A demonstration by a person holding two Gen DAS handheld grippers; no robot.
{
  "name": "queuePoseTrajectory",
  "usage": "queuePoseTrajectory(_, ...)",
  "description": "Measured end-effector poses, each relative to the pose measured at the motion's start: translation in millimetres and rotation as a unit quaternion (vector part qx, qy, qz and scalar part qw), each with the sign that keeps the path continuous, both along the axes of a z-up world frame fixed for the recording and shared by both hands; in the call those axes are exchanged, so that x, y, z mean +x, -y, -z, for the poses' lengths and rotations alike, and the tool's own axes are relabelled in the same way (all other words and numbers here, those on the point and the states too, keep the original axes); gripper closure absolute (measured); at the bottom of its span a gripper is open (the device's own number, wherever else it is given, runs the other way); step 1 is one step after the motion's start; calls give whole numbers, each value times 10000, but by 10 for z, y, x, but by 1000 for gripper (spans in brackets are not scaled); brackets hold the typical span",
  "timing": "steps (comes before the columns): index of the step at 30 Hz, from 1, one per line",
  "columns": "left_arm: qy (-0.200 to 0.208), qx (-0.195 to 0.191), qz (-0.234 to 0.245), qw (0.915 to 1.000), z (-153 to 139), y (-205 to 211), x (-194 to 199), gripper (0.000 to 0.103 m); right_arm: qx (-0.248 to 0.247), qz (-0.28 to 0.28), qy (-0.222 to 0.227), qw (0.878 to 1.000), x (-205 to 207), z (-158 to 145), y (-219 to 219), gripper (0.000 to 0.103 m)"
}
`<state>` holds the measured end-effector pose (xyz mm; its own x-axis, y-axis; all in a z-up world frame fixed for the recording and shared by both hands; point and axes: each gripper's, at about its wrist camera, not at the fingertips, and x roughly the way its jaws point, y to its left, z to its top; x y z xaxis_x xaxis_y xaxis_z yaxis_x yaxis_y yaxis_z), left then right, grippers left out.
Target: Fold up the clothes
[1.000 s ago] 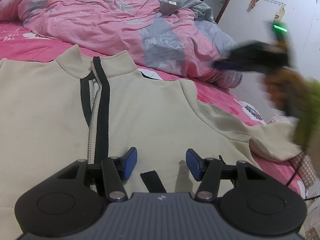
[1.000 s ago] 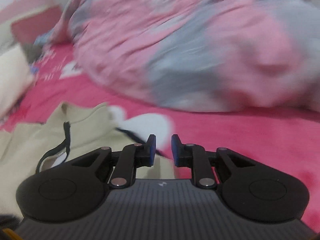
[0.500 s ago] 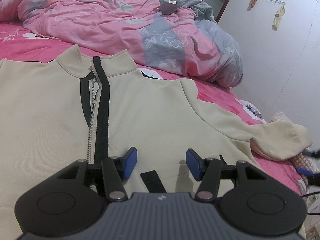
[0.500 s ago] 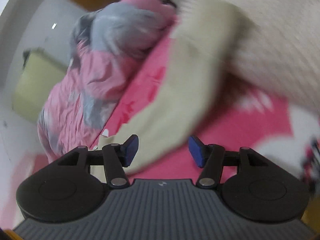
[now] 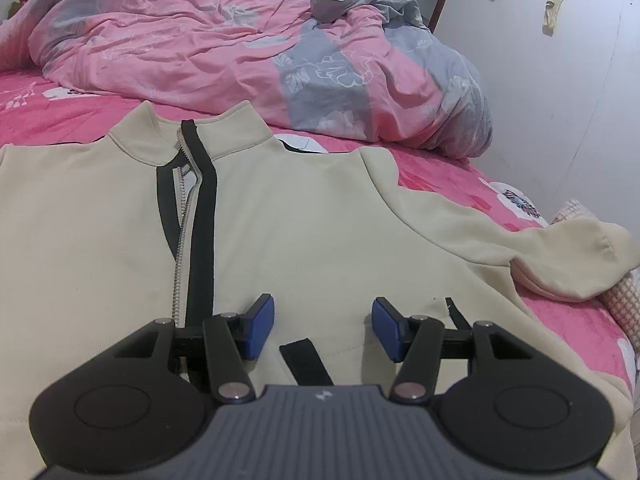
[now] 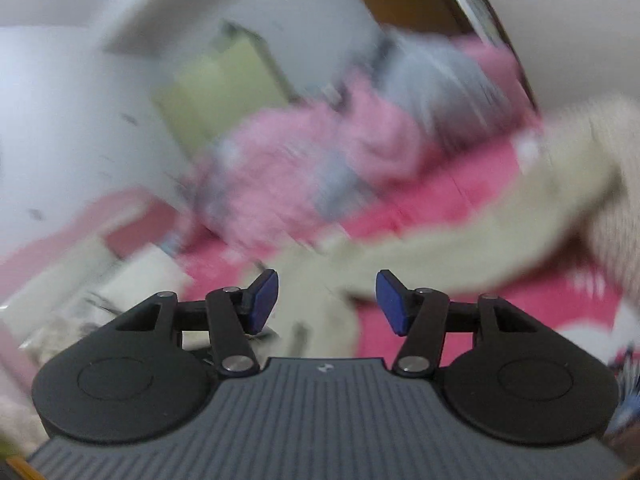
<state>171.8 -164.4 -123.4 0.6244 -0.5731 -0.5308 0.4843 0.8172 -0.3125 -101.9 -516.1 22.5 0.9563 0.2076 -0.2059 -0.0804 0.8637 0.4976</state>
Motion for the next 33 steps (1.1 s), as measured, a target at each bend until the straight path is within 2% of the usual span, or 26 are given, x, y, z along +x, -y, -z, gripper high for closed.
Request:
queuePoseTrajectory(3,28,66,-4,10000,-5,20,-7,47,-125,164,220,9995,-309,-224,3,49)
queuePoseTrajectory(5,23,60,-8,10000,-9,19,-6,47,-262,265,-38,9993,-318,-138,-92,48)
queuePoseTrajectory(6,19,60,-11,10000,-11,20,-6,47,-306,275,-203,9989,-289,-56,-149,48)
queuePoseTrajectory(10,27,92,-18,10000,-16,31,-10,47,-89,4,-1260,9920,82,675,-474,49)
queuePoseTrajectory(12,33,112,-20,9999,-18,37,-11,47,-155,53,-1655,9861,281,979,-615,49)
queuePoseTrajectory(14,53,150,-6,9999,-25,57,-17,47,-97,31,-1887,9820,353,1150,-678,50)
queuePoseTrajectory(15,153,285,109,9994,-56,153,-50,47,-32,-10,-1982,9802,355,1215,-693,55)
queuePoseTrajectory(16,252,419,224,9986,-87,250,-82,47,29,-47,-2074,9782,357,1278,-709,72)
queuePoseTrajectory(18,451,687,453,9956,-149,443,-147,46,122,-3,-2057,9785,318,1292,-694,90)
queuePoseTrajectory(19,551,821,567,9935,-181,539,-180,42,250,5,-2009,9793,288,1295,-668,92)
queuePoseTrajectory(20,650,954,682,9910,-212,636,-212,40,392,-3,-1962,9798,223,1305,-654,92)
queuePoseTrajectory(24,1042,1482,1135,9769,-336,1021,-342,39,412,49,-1909,9807,170,1378,-667,89)
queuePoseTrajectory(29,1516,2125,1690,9504,-482,1509,-497,40,749,-28,-1802,9808,168,1466,-607,87)
queuePoseTrajectory(30,1552,2226,1787,9458,-443,1639,-476,40,774,-52,-1760,9813,157,1469,-593,92)
queuePoseTrajectory(31,1533,2293,1811,9440,-403,1733,-439,42,800,-74,-1717,9819,145,1471,-581,97)
queuePoseTrajectory(33,1422,2240,1790,9474,-368,1835,-345,43,842,-93,-1604,9834,96,1424,-585,99)
